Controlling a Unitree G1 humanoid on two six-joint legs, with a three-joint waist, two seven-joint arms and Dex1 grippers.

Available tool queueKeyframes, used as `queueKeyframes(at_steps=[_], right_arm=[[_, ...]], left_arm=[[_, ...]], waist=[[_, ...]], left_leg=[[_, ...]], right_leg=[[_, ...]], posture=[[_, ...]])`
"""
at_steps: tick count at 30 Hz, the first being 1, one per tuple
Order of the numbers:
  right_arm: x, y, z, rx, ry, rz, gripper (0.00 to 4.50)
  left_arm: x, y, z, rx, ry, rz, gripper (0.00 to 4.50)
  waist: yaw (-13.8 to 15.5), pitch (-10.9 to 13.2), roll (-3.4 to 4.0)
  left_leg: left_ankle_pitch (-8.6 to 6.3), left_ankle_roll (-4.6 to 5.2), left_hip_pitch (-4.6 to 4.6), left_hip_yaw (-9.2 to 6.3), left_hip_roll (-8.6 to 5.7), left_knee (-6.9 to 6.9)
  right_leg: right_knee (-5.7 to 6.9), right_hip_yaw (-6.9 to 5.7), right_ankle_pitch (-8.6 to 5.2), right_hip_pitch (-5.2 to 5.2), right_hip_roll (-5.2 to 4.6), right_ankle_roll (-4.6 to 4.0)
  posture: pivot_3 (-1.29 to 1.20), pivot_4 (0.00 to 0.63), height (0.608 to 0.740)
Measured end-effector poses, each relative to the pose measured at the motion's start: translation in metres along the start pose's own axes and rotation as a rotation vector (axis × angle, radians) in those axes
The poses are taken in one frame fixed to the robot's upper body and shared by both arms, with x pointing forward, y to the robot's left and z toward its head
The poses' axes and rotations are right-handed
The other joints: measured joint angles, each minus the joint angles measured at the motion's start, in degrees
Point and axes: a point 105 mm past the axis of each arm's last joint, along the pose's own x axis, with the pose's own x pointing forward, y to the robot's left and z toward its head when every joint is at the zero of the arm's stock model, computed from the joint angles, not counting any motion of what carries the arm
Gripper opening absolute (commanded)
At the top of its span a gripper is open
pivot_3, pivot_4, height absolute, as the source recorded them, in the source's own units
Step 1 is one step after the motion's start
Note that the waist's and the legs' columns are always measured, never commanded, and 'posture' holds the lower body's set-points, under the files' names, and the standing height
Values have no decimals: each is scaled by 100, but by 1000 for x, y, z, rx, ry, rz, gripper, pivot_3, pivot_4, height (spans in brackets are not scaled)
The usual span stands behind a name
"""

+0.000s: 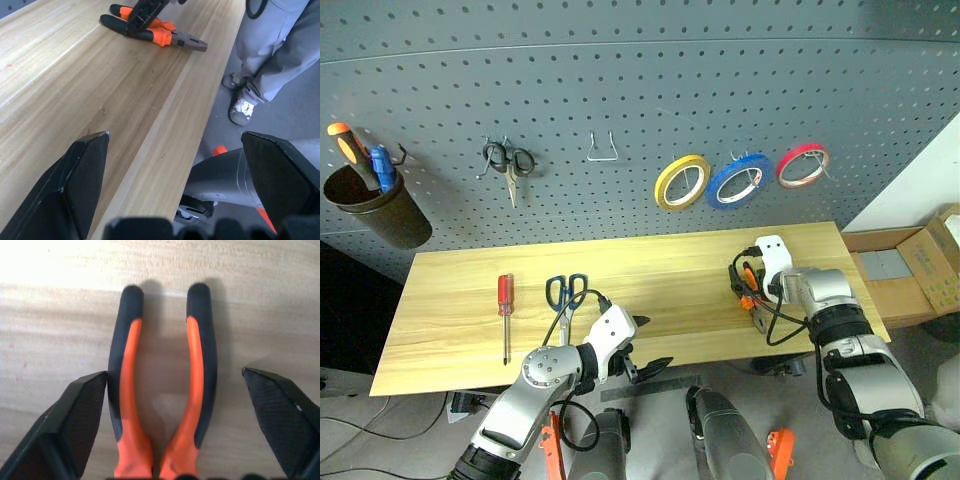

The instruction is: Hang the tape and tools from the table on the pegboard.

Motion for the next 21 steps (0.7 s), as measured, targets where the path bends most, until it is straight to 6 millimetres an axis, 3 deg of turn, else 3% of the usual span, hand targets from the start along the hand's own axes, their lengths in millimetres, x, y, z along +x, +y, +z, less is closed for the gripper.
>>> queueKeyframes(at_steps=[3,10,14,18,21], right_arm=[[1,1,2,11,2,4,2758],[0,5,5,-15,-12,19,2754],[-6,13,4,-143,-49,69,2754],[-32,40,4,-330,-170,219,2754],[-63,67,18,-438,-329,328,2754]], left_arm=[[0,0,0,-2,1,0,4500],[0,1,-1,-12,5,4,4500],[-1,3,4,-18,-13,10,4500],[-12,0,17,-67,-80,39,4500],[-22,-8,19,-143,-119,74,4500]], waist=[[0,4,0],[-5,3,0],[10,3,1],[22,0,9],[22,-3,10]], left_leg=[[0,0,-3,-1,1,-2],[0,-1,-29,0,2,-6],[1,-1,-96,-7,1,-1],[1,-3,-174,-18,-1,4],[-3,-9,-190,-19,-1,3]], right_leg=[[0,1,0,-5,0,0],[3,4,1,-40,0,1],[7,-7,8,-99,0,-9],[12,-8,25,-173,-27,-27],[7,-11,26,-191,-39,-27]], posture=[[-15,340,740],[-22,320,740],[-26,300,740],[-27,277,740],[-24,256,740]])
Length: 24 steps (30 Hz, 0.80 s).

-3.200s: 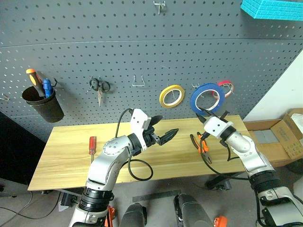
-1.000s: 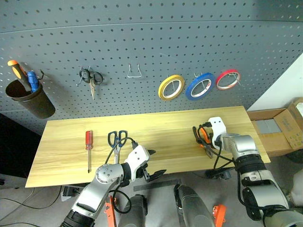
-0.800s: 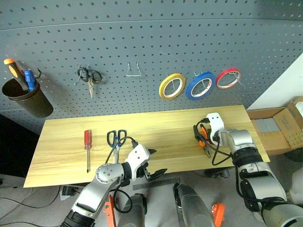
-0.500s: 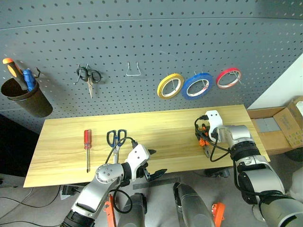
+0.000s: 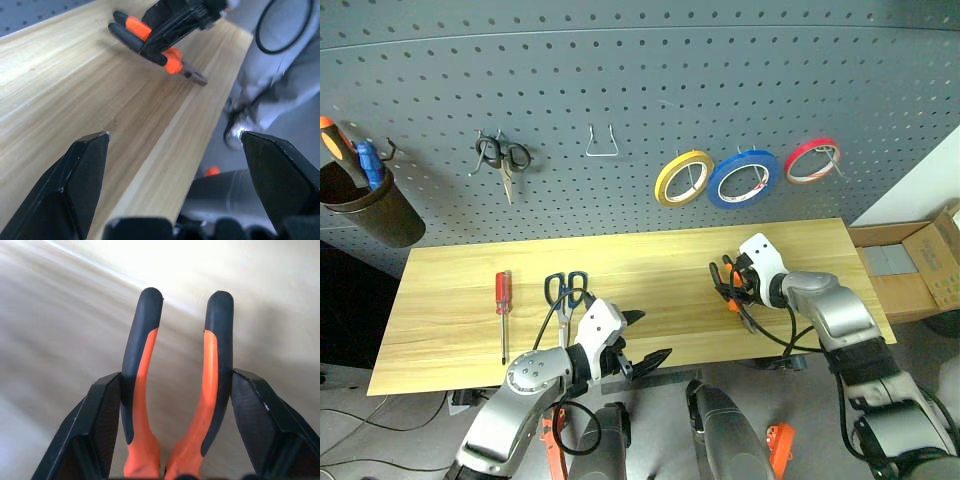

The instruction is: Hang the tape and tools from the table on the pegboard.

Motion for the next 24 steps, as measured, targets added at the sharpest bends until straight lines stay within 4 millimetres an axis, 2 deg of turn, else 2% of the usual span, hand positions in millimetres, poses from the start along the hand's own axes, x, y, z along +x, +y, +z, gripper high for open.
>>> queueKeyframes(at_steps=[5,8,12,13,16,19,21,24], right_arm=[[-21,50,65,-9,-323,126,2754],[-28,65,97,56,-480,123,2754],[-34,71,139,99,-644,93,2754],[-38,71,157,104,-715,72,2754],[-47,70,197,106,-863,41,2754],[-59,66,244,92,-1038,-8,2754],[-63,67,263,69,-1113,-11,2754],[-56,65,280,86,-1176,-28,2754]], left_arm=[[-20,-15,4,-135,-76,94,4500],[-32,-11,23,-175,-177,219,4500],[-47,-1,48,-171,-279,375,4500],[-53,3,56,-167,-308,437,4500],[-58,9,75,-128,-357,503,4500],[-64,15,108,-37,-438,538,4500],[-68,23,117,-9,-450,570,4500],[-71,33,135,39,-479,591,4500]], waist=[[33,-8,-2],[115,-22,-11],[171,-42,-14],[196,-47,-20],[235,-57,-27],[308,-81,-33],[334,-101,-33],[382,-103,-35]], left_leg=[[0,-5,0,-11,-1,3],[7,-16,1,-14,-1,10],[21,-28,6,-9,-5,21],[23,-30,8,-10,-6,23],[25,-33,9,-10,-4,22],[31,-44,7,-9,-4,17],[31,-45,7,-11,-5,13],[34,-49,3,-10,-6,14]], right_leg=[[0,-6,-1,4,-2,1],[-3,-9,3,10,3,8],[-3,-6,10,21,28,34],[-2,-6,16,22,28,26],[2,-8,28,20,33,6],[6,-24,39,17,36,-11],[4,-31,39,18,36,-12],[3,-31,39,17,34,-13]], posture=[[-4,235,740],[18,225,740],[69,220,740],[80,219,740],[120,216,740],[139,216,740],[140,217,740],[152,222,740]])
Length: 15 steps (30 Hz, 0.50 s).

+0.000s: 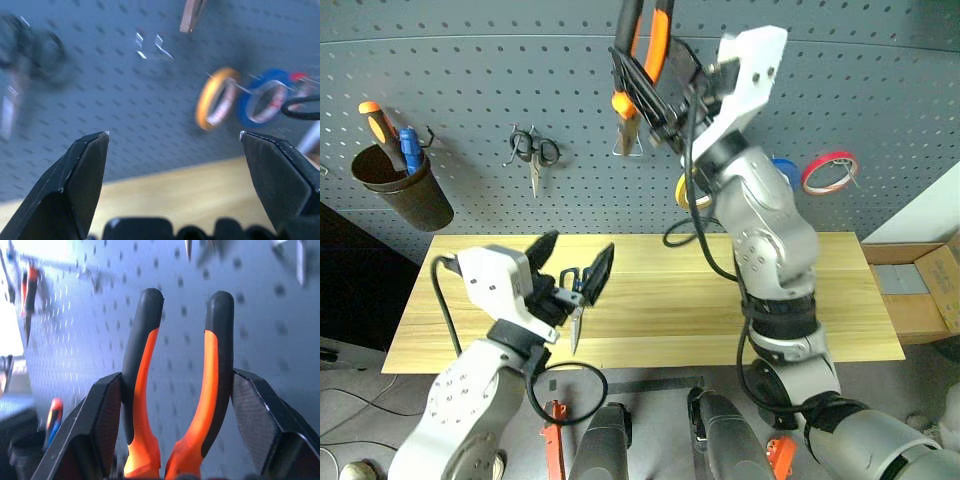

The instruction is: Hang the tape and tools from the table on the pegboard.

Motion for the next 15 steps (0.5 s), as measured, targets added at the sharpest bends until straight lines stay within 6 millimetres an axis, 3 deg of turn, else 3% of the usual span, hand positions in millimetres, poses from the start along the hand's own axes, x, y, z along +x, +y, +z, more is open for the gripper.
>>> queueKeyframes(at_steps=[5,9,15], right_arm=[[12,-10,-12,-26,-37,-47,2754],[16,-20,-14,-124,-96,-114,2754],[14,-20,-27,-230,-114,-134,2754]], left_arm=[[15,15,11,32,-19,17,4500],[39,31,15,53,-34,40,4500],[54,22,14,38,-46,-11,4500]], waist=[[90,0,0],[126,1,0],[123,3,-2]], left_leg=[[3,-5,-1,4,-1,0],[3,-5,-1,4,-9,0],[13,-23,-7,7,3,-6]], right_leg=[[0,-1,0,-2,-3,0],[1,-11,1,0,0,-3],[-3,6,1,-14,-7,-3]], posture=[[166,242,740],[161,254,740],[144,269,740]])
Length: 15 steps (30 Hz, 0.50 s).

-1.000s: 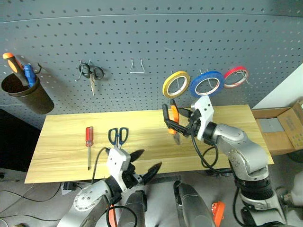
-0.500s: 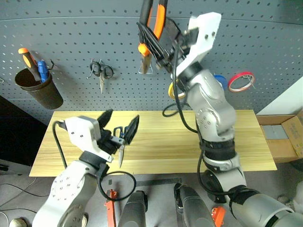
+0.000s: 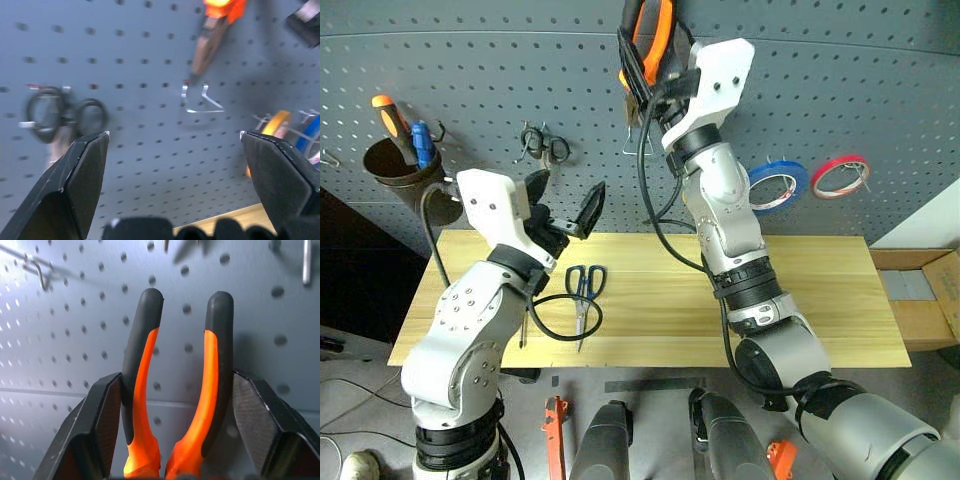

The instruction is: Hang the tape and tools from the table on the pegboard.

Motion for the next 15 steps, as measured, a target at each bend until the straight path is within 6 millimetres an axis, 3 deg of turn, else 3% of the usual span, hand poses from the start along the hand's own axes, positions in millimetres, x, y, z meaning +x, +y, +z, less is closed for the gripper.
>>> queueKeyframes(at_steps=[3,9,15], right_arm=[[-6,4,-6,-12,11,13,2754],[-45,15,-48,-76,141,81,2754],[-48,23,-45,-93,139,129,2754]], left_arm=[[0,-1,-1,0,1,-10,4500],[-2,1,-8,-8,18,-11,4500],[-5,1,-12,-9,27,-15,4500]], waist=[[-14,0,0],[-34,1,0],[-54,1,0]], left_leg=[[0,0,0,0,4,-4],[-10,19,1,-2,3,2],[-11,20,6,-6,4,1]], right_leg=[[2,7,0,-8,-8,0],[14,8,0,-8,-9,-1],[15,8,1,-9,-5,-3]], posture=[[139,271,740],[136,272,740],[131,272,740]])
